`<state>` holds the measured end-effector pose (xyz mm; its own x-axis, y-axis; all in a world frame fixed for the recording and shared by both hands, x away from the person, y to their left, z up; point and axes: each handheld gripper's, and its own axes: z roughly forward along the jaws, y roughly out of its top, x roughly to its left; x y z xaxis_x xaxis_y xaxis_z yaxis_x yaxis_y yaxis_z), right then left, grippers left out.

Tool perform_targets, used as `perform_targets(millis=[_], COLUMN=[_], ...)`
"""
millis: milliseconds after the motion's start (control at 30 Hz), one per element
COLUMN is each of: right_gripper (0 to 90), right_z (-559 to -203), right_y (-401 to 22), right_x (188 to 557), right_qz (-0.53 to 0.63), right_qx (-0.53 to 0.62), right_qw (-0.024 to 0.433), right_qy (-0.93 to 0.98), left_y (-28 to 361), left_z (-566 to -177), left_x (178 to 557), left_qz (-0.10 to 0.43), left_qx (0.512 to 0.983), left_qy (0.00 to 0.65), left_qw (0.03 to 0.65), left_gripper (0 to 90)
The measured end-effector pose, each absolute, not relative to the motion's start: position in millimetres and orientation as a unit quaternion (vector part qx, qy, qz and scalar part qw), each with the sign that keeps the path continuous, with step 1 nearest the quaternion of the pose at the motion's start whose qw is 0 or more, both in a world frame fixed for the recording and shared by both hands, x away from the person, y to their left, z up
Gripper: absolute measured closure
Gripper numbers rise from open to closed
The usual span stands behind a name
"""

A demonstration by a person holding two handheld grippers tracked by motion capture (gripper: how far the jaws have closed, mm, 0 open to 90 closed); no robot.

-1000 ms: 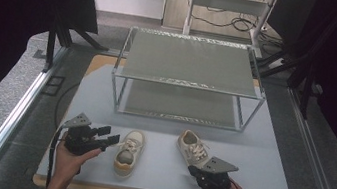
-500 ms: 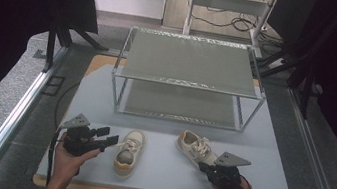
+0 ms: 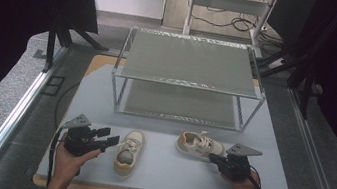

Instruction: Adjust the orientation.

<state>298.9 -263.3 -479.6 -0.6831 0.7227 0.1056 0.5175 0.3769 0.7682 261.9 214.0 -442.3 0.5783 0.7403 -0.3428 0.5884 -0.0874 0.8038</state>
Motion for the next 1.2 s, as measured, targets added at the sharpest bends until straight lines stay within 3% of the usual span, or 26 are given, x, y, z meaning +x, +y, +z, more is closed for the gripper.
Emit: perform_targets(millis=[300, 533, 767, 1200], right_gripper=[89.9, 89.9, 89.9, 89.9], right_z=[-451.3, -432.4, -435.6, -453.5], right_y=[-235.2, -200.0, -174.8, -174.4], right_x=[289.2, 308.0, 330.3, 351.8], right_qz=[0.435, 0.448, 0.407, 0.387], right_qx=[0.327, 0.309, 0.32, 0.342], right_qw=[0.153, 0.167, 0.198, 0.168], right_qy=[0.824, 0.822, 0.832, 0.84], left_y=[214.4, 215.6, 218.0, 212.0], left_z=[-439.7, -438.7, -439.3, -443.5], left_x=[260.4, 259.4, 258.9, 261.2], left_qz=[0.077, 0.077, 0.076, 0.07], left_qx=[0.732, 0.73, 0.727, 0.734], left_qy=[0.452, 0.452, 0.455, 0.454], left_qw=[0.504, 0.507, 0.508, 0.501], left_gripper=[43.8, 43.8, 43.8, 43.9])
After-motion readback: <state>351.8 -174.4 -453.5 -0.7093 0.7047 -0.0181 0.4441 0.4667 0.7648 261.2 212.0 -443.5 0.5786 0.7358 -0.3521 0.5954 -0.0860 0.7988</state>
